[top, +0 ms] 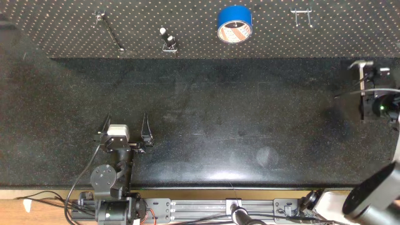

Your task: Place Tools Onto Pegboard

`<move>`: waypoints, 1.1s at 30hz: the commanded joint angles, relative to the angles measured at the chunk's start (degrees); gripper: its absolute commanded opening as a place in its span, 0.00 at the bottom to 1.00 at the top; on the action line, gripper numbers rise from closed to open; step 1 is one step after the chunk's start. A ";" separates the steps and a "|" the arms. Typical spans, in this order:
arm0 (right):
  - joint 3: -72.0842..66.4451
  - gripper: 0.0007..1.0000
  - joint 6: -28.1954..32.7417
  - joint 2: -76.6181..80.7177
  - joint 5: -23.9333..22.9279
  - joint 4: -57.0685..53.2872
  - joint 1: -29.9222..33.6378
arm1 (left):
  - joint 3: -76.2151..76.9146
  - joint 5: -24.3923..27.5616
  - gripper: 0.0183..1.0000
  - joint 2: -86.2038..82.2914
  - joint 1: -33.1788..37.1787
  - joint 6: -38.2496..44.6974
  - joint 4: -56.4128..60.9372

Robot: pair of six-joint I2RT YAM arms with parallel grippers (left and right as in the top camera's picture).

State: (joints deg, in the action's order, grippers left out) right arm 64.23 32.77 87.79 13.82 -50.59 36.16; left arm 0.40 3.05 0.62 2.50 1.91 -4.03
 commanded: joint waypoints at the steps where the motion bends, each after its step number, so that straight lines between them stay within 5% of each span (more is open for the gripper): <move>1: -0.33 0.07 -9.75 -9.49 9.73 -0.44 -2.97 | -0.09 0.46 1.00 -0.42 0.22 0.09 -0.33; 7: -0.33 0.07 -23.65 -19.21 9.79 9.35 -18.34 | -0.09 0.46 1.00 -0.42 0.22 0.09 -0.33; 12: -0.33 0.07 -27.65 -19.87 9.14 15.19 -27.17 | -0.09 0.46 1.00 -0.42 0.22 0.09 -0.33; 33: -0.31 0.07 -27.61 -6.73 9.11 17.03 -30.64 | -0.09 0.46 1.00 -0.42 0.22 0.09 -0.33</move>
State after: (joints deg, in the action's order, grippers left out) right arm 63.64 6.07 79.29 22.68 -33.76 5.91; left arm 0.40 3.05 0.62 2.50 1.89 -4.03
